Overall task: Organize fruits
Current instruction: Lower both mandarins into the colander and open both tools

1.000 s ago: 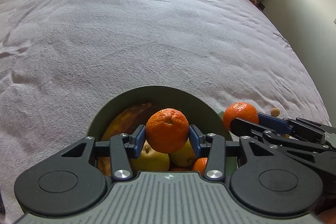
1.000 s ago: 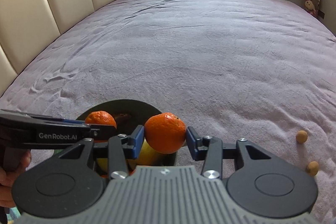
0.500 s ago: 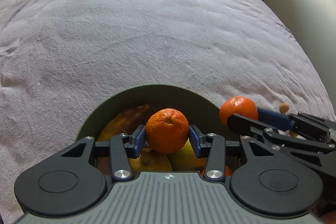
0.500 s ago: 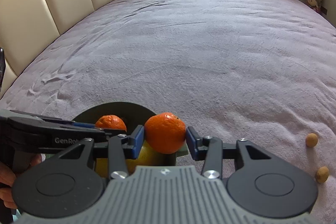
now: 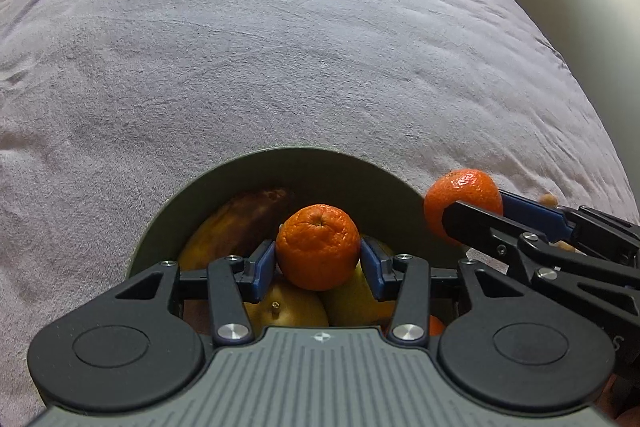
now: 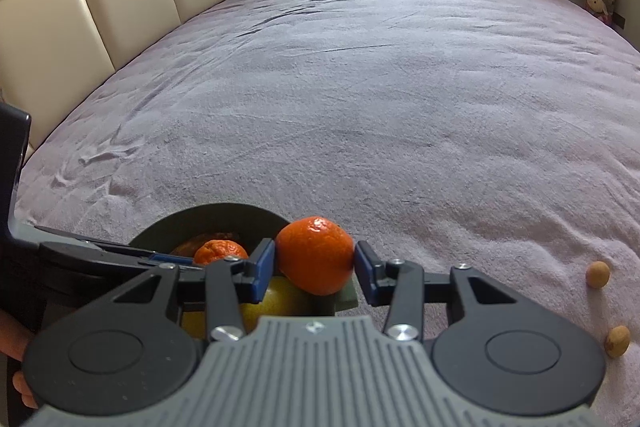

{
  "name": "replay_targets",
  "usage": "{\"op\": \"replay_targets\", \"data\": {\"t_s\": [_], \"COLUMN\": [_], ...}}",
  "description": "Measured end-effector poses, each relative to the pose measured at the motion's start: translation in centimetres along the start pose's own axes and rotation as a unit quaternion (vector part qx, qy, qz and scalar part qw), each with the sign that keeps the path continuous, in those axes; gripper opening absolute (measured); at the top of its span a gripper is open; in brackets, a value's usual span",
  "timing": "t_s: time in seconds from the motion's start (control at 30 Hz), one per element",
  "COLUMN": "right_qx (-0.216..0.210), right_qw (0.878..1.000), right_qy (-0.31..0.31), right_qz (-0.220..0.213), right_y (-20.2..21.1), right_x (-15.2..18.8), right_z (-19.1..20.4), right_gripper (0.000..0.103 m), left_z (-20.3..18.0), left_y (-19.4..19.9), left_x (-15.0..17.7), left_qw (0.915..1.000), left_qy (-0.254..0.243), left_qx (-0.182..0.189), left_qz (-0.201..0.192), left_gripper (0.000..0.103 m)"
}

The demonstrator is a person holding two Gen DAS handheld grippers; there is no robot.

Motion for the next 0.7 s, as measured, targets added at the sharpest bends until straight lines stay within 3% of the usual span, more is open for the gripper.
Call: {"op": "replay_targets", "data": {"t_s": [0.43,0.7], "right_qx": [-0.01,-0.05], "right_qw": [1.0,0.998], "right_qy": [-0.003,-0.016], "right_qz": [-0.001,0.022], "right_y": [1.0,1.7], "right_x": [-0.7,0.0], "right_z": [0.2,1.9], "right_gripper": [0.041,0.041], "left_z": [0.4,1.7], "left_y": [2.2,4.6], "left_x": [-1.3,-1.7], "left_qw": [0.9992,0.9975], "left_qy": [0.027,0.051], "left_qx": [0.007,-0.02], "left_qz": [-0.027,-0.045], "left_gripper": [0.059,0.059]}}
Point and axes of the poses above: each gripper's, at about its wrist camera, not at the fingertips, and y roughly against the way its jaws point, z to its left, x to its underside, the point moved 7 cm from there along -y, roughly the way its jaws point, and after that the axes turned 15 degrees about -z, right-handed, at the moved point
